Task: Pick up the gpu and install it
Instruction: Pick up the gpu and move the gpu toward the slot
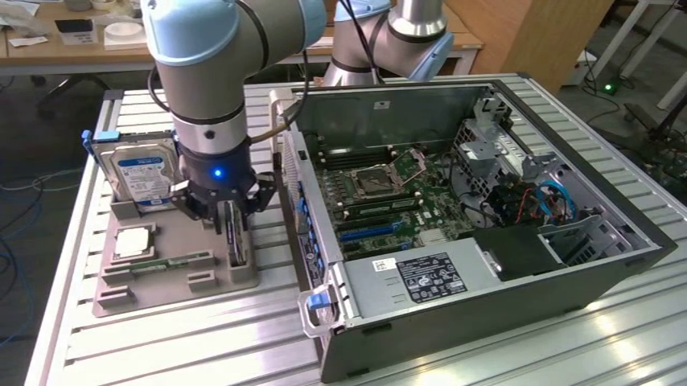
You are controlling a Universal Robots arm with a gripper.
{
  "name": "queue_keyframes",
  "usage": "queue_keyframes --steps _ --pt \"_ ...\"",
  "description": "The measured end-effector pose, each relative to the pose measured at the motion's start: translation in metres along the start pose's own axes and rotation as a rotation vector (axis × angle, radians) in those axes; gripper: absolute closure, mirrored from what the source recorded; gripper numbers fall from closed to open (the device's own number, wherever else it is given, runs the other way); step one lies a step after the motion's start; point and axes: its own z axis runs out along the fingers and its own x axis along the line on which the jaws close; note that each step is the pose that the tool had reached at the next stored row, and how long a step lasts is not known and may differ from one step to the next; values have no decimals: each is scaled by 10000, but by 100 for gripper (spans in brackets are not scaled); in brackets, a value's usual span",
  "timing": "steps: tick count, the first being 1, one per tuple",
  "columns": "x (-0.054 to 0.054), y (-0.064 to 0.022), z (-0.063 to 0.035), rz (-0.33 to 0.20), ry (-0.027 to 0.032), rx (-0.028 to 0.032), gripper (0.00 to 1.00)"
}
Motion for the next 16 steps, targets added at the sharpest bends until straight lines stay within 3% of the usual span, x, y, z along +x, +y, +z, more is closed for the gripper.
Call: queue_keyframes --steps 6,7,15,16 --pt "-21 2 2 1 0 1 57" --pt "-22 2 2 0 0 0 64" --pt "-22 2 2 0 0 1 66" --pt "-23 2 2 1 0 0 73"
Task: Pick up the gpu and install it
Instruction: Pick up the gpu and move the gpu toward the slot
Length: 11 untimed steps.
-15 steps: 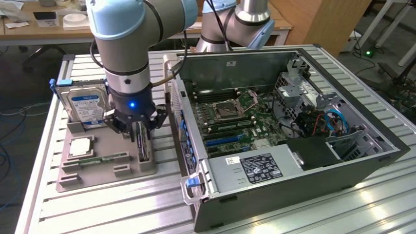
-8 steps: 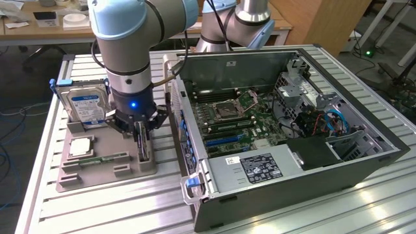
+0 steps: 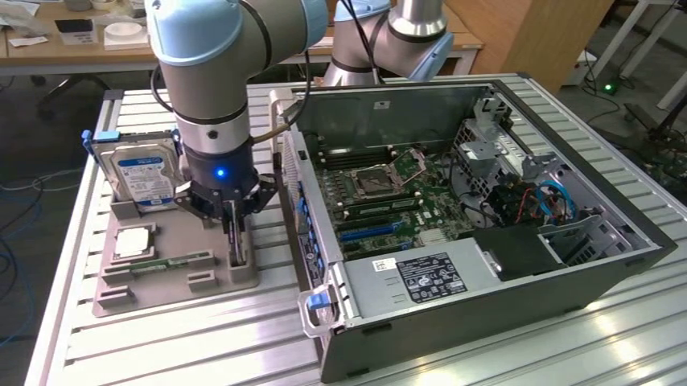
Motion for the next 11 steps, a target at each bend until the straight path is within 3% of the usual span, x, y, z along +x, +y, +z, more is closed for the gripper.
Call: queue_keyframes --steps 11 --pt "-1 0 0 0 0 0 73"
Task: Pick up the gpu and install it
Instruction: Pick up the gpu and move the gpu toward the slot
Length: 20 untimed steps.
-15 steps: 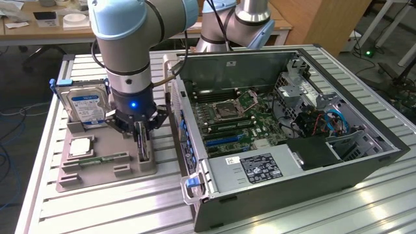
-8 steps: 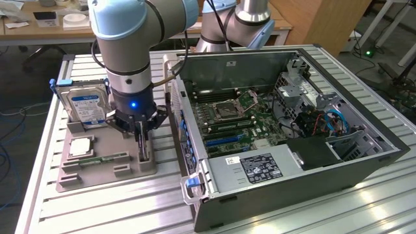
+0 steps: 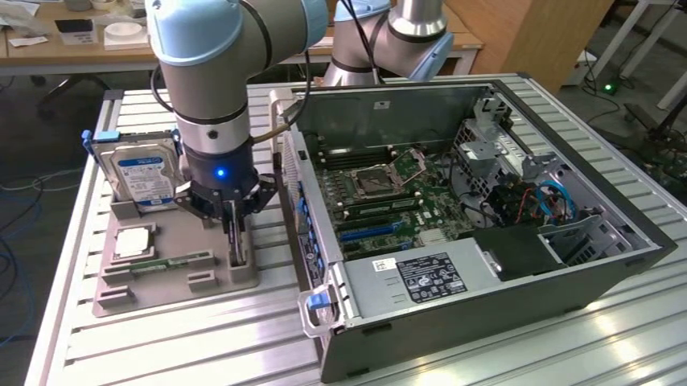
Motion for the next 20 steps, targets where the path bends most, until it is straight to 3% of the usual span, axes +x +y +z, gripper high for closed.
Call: queue_keyframes --steps 4,7,8,14,16,20 --pt "-1 1 -6 0 -2 -1 73" --pt "0 2 -63 0 0 -9 73" --pt "1 7 -209 0 0 -25 73" --pt "1 15 -439 0 2 -54 73" --pt "1 22 -628 0 1 -57 73" --pt "1 28 -792 0 2 -57 73"
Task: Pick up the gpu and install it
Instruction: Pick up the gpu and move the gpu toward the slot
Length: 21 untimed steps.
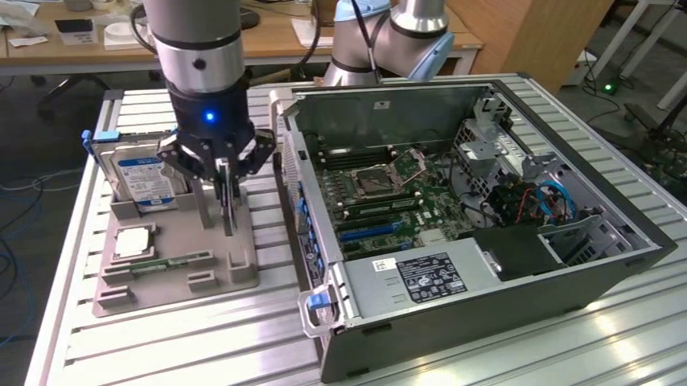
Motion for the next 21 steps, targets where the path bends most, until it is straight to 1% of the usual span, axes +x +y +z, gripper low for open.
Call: queue_keyframes --steps 6,21 --pt "0 8 -207 0 0 -1 73" --pt "1 32 -770 0 0 -4 73"
